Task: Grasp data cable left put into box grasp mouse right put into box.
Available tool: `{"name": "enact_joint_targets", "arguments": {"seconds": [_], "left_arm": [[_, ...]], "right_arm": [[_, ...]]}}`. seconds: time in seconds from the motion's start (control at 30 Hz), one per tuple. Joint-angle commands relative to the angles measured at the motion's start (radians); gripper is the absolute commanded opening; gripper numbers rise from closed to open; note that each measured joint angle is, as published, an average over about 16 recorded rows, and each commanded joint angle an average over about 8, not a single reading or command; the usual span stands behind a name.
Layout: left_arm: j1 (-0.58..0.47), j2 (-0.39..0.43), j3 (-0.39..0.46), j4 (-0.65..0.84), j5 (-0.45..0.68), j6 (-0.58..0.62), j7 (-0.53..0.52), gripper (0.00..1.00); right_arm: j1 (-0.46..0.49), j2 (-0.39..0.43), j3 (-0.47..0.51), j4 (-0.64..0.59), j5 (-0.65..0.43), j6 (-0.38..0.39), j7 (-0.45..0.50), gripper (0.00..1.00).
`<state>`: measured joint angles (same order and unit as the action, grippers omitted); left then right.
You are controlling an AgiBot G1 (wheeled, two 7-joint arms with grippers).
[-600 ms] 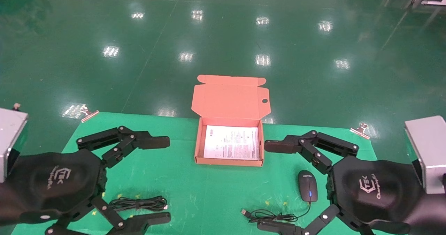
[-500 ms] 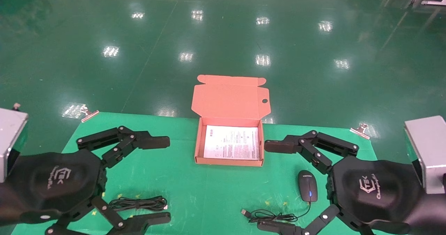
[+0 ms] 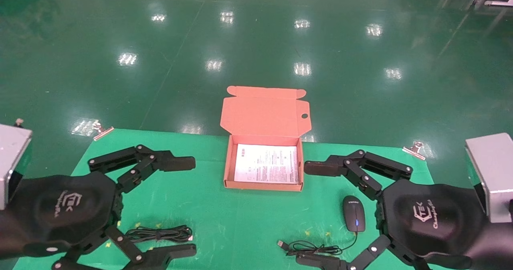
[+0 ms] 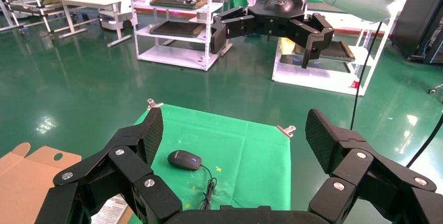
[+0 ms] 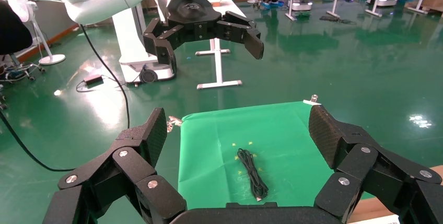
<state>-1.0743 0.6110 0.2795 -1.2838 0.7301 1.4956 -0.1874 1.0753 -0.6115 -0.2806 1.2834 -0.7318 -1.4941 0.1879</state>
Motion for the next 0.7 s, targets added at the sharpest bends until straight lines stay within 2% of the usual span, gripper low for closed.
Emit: {"name": "enact_joint_targets", "arguments": {"seconds": [0.03, 0.37, 0.7], "left_arm": [[0.0, 0.0, 0.0, 0.0, 0.0, 0.0, 0.0, 1.0], [-0.022, -0.009, 0.015, -0.005, 0.037, 0.01, -0.006, 1.0], [-0.148, -0.019, 0.109, -0.007, 0.226, 0.057, -0.072, 1.0]], "right_arm": [[0.0, 0.0, 0.0, 0.0, 0.0, 0.0, 0.0, 1.0], [0.019, 0.011, -0.012, 0.01, -0.046, -0.004, -0.008, 1.0], [0.147, 0.023, -0.088, 0.056, -0.29, -0.037, -0.071, 1.0]]}}
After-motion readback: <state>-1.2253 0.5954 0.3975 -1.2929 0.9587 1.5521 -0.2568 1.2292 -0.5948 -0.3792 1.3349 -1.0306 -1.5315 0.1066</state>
